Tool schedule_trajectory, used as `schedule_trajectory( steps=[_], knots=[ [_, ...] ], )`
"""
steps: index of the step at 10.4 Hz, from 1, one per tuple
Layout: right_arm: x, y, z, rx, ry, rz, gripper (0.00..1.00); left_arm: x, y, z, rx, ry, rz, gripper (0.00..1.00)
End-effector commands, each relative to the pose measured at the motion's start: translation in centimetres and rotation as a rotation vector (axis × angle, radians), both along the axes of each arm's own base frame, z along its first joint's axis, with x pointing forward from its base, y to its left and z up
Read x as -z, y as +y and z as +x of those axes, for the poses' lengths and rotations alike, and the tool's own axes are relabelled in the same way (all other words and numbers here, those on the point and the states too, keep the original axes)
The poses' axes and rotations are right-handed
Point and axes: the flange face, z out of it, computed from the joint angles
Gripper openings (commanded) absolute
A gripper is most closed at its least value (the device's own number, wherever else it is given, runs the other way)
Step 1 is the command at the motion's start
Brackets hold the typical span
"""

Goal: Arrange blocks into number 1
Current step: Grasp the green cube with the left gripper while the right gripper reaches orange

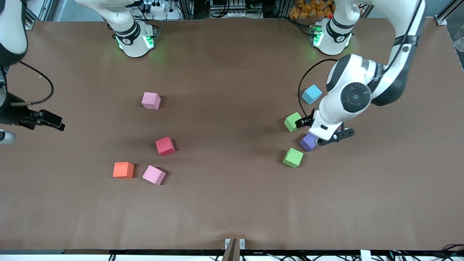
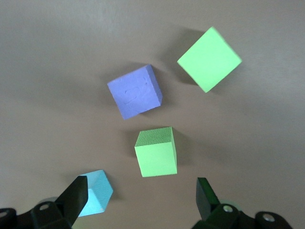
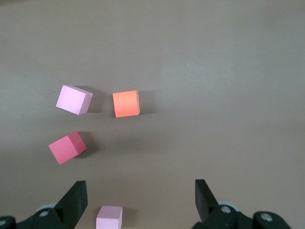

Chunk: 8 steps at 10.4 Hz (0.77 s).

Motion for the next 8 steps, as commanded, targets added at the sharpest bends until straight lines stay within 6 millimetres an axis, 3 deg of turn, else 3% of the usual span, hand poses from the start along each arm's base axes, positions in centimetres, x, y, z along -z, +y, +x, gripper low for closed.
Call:
schedule_trajectory(
  steps=[1,3,5,8],
  knots=[
    [3.2,-0.2,2.3,0.007,-0.015,0.012,1.0,2.5,0.3,-2.7,-0.096,-0.01,0.006,1.0],
    [7.9,-0.3,4.9,0.011,-0.044,0.006,1.0,5.6,0.8,-4.5,-0.159,-0.049,0.002,1.0],
    [12.4,0.3,7.2,0.009,-0.1,0.004,1.0,7.4,1.2,-5.5,-0.208,-0.074,-0.002,1.0],
    [16.9,1.7,8.8,0.001,-0.12,0.011,1.0,9.0,1.2,-6.2,-0.214,-0.101,-0.02,1.0]
  ],
)
